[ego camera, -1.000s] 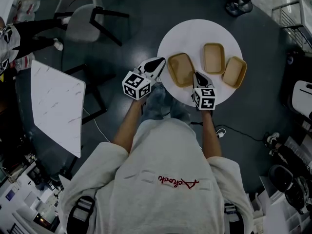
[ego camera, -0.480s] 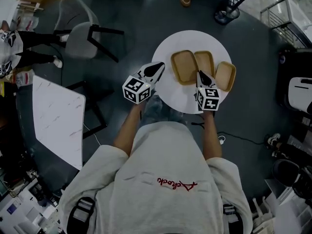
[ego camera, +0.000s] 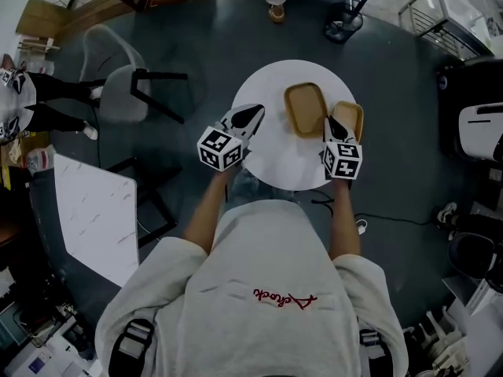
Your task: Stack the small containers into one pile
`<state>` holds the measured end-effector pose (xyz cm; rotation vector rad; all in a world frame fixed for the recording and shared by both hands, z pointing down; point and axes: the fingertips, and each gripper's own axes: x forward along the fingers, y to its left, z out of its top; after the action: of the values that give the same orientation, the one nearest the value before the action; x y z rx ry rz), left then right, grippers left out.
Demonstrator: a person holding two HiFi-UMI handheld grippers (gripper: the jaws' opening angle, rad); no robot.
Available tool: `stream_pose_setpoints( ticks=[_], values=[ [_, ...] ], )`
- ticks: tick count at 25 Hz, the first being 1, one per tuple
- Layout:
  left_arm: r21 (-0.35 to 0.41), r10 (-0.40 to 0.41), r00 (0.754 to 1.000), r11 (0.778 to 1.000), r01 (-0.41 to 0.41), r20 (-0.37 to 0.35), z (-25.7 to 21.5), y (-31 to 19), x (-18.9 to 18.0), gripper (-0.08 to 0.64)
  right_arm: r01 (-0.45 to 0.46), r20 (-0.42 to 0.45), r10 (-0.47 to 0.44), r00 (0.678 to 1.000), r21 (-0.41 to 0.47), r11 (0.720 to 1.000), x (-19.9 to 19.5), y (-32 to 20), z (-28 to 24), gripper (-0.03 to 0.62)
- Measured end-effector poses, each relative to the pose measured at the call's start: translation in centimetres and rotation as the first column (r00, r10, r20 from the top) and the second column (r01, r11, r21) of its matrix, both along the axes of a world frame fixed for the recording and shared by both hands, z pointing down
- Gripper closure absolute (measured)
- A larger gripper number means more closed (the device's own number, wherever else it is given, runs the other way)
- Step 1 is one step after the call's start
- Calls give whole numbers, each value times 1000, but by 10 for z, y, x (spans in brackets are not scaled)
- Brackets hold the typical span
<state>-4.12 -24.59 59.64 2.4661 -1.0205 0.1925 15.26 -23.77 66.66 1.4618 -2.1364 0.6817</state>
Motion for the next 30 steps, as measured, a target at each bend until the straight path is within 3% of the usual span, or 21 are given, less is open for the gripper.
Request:
stream_pose_setpoints(
  ticks=[9,30],
  values=[
    [-19,49,999,999,-49,-2,7,-15,42,548,-43,3,43,999,-51,998,39,-4,18,560],
    [-88,19,999,996,-16,30,36,-19,19,548,-28,-23,24,999,-206,978,39,-6,82,560]
  ],
)
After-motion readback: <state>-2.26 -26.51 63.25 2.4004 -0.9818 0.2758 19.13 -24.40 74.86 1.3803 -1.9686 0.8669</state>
